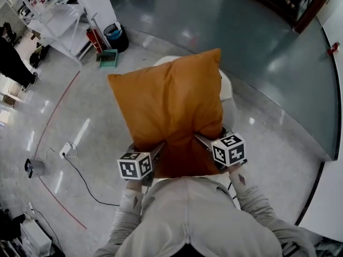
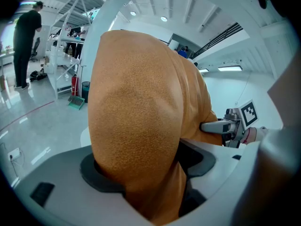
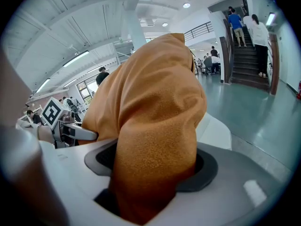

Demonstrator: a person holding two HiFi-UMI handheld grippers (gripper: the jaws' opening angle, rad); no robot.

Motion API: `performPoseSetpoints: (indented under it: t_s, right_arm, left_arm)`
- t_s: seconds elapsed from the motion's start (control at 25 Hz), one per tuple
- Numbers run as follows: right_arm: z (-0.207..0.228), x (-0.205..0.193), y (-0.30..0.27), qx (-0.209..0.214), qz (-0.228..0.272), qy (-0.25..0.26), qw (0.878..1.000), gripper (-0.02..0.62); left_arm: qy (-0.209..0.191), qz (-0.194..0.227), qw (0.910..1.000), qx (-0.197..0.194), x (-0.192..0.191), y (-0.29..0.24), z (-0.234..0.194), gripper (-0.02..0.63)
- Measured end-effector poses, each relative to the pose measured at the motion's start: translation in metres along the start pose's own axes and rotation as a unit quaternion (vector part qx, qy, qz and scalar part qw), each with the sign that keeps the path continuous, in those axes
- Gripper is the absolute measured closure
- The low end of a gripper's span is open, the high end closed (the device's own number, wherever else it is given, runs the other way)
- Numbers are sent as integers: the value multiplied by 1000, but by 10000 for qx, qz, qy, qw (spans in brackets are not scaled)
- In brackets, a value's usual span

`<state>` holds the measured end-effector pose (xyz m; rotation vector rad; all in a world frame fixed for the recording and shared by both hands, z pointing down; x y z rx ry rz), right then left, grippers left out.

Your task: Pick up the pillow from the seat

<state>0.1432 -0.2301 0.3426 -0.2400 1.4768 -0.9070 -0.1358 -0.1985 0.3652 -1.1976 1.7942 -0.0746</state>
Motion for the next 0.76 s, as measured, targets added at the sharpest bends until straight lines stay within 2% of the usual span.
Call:
performPoseSetpoints:
  t_s: [0.76]
  right_arm:
    - [-7, 2, 1, -24, -96, -25, 9999, 269]
  left_arm:
    - [57, -66, 10000, -37, 0, 5, -3, 267]
Point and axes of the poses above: the fingertips, and each gripper's own axes: y backward along the fingers, z to its right, x out of its top, the point moved 9 cm from there along y, backward along the fingers, and after that the axes turned 13 degrees about -x, right-handed, at the moved point
